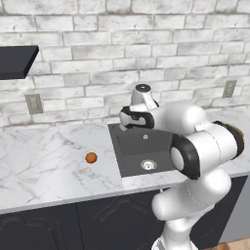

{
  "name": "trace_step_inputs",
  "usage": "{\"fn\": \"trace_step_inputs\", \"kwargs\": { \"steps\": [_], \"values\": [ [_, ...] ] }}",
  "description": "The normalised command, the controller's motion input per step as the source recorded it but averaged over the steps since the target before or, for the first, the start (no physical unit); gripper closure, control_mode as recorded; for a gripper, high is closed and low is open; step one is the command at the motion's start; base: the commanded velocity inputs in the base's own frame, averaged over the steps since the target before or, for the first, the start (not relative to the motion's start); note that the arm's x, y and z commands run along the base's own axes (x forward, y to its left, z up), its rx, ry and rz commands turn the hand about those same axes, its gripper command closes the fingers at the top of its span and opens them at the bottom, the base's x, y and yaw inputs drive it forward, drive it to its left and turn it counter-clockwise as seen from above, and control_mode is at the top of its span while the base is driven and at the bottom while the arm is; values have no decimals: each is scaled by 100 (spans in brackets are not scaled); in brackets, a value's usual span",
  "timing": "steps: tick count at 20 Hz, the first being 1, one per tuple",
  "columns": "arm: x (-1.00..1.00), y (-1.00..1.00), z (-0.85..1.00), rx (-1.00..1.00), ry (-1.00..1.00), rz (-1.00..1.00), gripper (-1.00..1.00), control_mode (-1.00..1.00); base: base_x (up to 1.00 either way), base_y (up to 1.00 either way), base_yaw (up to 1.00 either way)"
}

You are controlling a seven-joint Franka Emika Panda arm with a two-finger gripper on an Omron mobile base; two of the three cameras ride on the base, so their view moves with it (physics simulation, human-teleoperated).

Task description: There is a mixed pile of frozen fruits and vegetables on the counter. Locate all the frozen vegetables and place the items in a bowl on the counter. Take all the frozen fruits and defrost them in a running sink.

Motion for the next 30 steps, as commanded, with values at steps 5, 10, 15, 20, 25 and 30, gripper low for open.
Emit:
{"fn": "trace_step_inputs", "kwargs": {
  "steps": [5,10,15,20,25,30],
  "values": [
    [-23,23,17,1,8,0,-100,-100,0,0,0],
    [-44,22,1,0,5,0,-100,-100,0,0,0],
    [-49,20,0,0,4,1,-100,-100,0,0,0],
    [-32,29,0,0,-2,0,-100,-100,0,0,0],
    [-18,36,0,2,-4,-1,-100,-100,0,0,0],
    [-18,31,0,5,0,0,-100,-100,0,0,0]
  ]
}}
